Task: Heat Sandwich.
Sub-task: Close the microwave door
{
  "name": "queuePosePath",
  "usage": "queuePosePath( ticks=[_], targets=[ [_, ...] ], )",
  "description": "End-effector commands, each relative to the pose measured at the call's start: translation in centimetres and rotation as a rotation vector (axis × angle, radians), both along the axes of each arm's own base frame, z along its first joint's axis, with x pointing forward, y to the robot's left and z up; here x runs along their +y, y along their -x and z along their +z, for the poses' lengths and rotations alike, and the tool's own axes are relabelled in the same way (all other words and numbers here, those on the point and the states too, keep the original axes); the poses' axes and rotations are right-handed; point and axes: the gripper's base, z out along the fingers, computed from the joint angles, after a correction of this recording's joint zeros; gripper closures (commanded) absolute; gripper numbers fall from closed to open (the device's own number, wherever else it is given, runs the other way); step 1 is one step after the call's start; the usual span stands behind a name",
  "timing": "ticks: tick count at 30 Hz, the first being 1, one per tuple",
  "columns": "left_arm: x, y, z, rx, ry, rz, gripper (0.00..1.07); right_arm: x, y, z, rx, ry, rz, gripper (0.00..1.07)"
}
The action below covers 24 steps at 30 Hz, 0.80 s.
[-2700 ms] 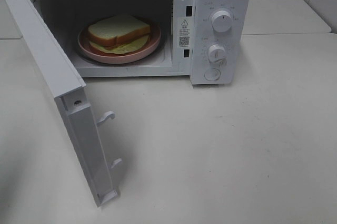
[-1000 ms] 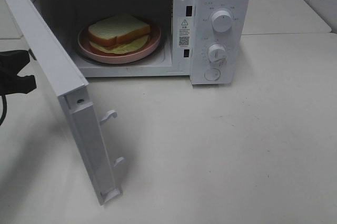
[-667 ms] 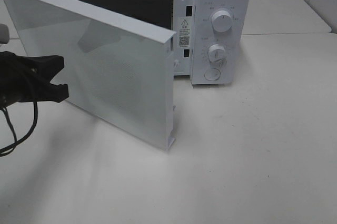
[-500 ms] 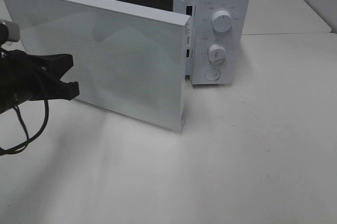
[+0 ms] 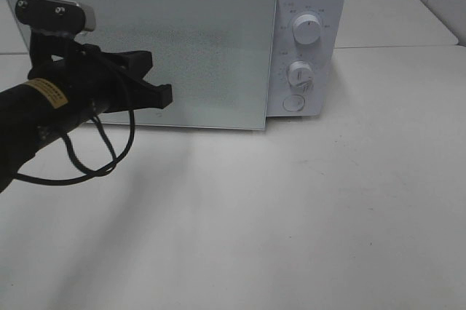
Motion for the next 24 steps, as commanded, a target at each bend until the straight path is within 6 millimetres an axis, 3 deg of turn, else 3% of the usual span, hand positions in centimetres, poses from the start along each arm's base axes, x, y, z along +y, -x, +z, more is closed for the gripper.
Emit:
queuePosePath(
  ticks=[1,10,24],
  targets=[
    [-1.9,-0.9,0.3,0.006,0.007,-0.001,1.07,0.0,0.3,0.0,-0.041,0.002,-0.002,0.34],
    [-5.3,-2.9,0.3,0.012,0.017,-0.022,1.07,0.0,0.3,0.0,-0.041,0.002,-0.002,0.34],
    [-8.3,-6.4,0.7,0.007,0.048,-0.025,1.07,0.0,0.3,0.0,-0.041,0.002,-0.002,0.36]
  ],
)
